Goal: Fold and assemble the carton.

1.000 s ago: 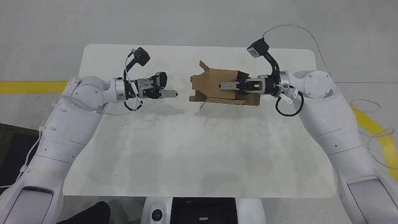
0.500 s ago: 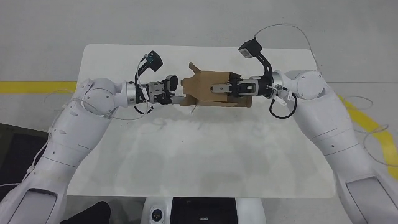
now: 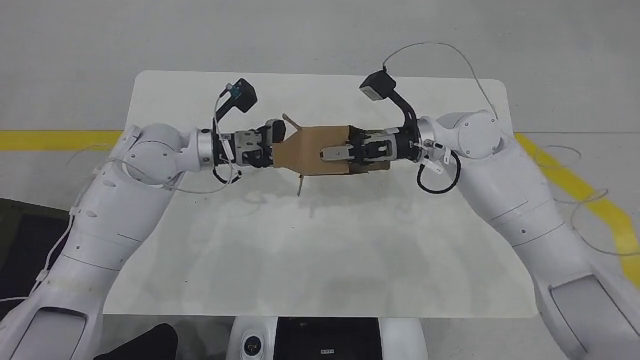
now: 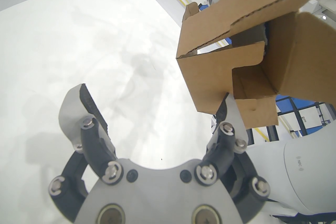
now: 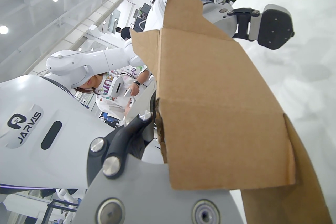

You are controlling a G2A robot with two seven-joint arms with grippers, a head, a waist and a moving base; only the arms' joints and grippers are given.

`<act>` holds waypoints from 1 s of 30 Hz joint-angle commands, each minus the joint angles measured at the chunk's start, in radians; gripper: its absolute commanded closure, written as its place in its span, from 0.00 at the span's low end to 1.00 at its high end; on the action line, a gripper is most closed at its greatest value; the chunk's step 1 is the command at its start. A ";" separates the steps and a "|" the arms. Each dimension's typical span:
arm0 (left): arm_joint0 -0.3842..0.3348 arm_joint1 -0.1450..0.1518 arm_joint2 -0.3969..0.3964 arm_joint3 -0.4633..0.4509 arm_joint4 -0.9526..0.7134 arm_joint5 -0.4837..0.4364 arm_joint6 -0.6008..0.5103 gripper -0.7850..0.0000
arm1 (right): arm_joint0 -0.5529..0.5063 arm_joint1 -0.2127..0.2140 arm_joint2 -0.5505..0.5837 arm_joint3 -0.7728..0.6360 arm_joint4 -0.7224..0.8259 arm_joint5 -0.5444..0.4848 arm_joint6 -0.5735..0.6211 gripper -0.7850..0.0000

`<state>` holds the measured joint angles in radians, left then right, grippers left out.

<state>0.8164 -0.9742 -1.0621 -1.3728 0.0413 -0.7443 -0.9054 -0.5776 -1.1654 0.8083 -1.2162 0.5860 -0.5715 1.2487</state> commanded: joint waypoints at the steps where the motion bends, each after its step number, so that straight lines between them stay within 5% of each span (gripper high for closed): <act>1: -0.002 0.001 -0.002 0.002 -0.007 0.000 0.001 0.00 | 0.006 -0.002 -0.013 0.000 0.002 0.005 0.005 1.00; 30: 0.017 0.006 0.015 0.006 0.040 -0.020 0.007 0.00 | 0.030 -0.005 0.013 0.132 0.073 -0.085 -0.089 1.00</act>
<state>0.8308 -0.9688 -1.0498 -1.3594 0.0833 -0.7605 -0.8942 -0.5491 -1.1685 0.8211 -1.0911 0.6645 -0.6527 1.1665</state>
